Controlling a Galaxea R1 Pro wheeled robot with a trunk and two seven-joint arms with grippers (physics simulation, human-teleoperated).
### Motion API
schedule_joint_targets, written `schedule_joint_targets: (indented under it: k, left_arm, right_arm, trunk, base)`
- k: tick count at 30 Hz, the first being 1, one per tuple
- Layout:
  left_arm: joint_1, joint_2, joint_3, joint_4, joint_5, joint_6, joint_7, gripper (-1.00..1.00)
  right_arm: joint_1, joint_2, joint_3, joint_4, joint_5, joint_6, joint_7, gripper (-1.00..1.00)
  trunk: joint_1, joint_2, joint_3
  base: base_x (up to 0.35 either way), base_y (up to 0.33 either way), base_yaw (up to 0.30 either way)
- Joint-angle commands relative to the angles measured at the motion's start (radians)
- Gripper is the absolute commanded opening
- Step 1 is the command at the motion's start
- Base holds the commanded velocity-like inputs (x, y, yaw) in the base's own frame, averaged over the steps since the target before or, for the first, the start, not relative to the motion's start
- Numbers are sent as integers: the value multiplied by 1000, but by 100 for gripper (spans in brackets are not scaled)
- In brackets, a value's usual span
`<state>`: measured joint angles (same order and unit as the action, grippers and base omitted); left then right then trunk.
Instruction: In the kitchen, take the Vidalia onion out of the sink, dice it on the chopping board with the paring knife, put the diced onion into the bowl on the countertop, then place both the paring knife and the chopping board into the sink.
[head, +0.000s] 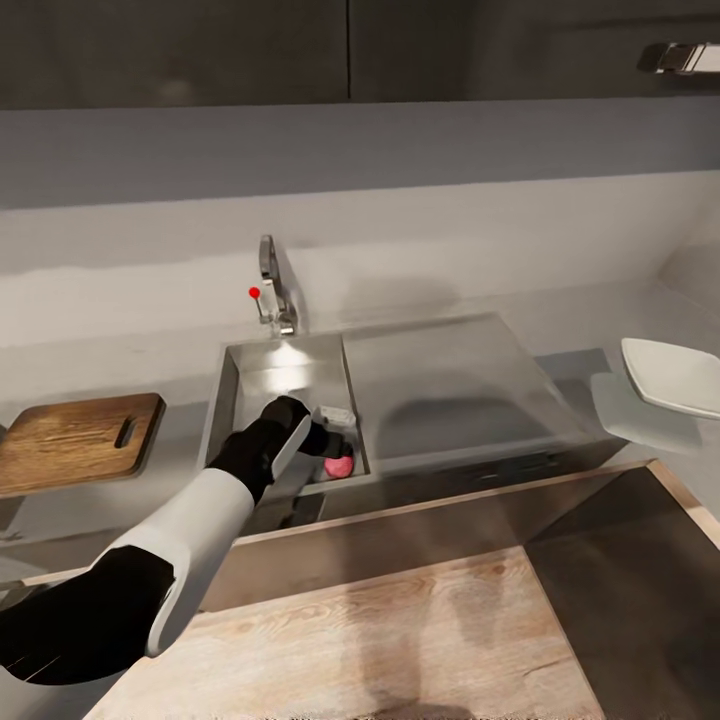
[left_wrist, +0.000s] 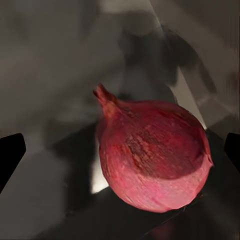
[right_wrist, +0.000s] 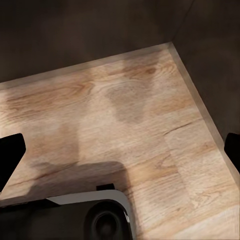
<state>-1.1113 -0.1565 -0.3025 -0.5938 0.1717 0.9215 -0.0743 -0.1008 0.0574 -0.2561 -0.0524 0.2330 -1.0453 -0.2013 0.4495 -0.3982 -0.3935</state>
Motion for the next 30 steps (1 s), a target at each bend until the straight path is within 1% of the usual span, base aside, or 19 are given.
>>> schedule_joint_targets:
  k: [1,5,7,20,30]
  left_arm:
    - [-1,0,-17,0,6,4,3,100]
    - [-1,0,-72,1,6,5,5,100]
    - [-1,0,-90,2,6,5,6,100]
    - [-1,2,-96,1,6,5,8,100]
    - [-1,4,-96,3,6,4,11,100]
  right_arm:
    - [0,0,-5,0,11,-2,-7,100]
    - [0,0,-5,0,11,-2,-7,100]
    - [0,0,-5,-1,11,-2,-7,100]
    - [0,1,-5,0,11,-2,-7,100]
    - [0,1,-5,0,11,-2,-7,100]
  trunk:
    - [0,-2,-3]
    - [0,-2,-9]
    - [0,-2,-12]
    - [0,-2,-30]
    - [0,-2,-31]
  base:
    - [0,0,0]
    - [0,-3,0]
    - [0,-58,0]
    - [0,-17,0]
    - [0,0,0]
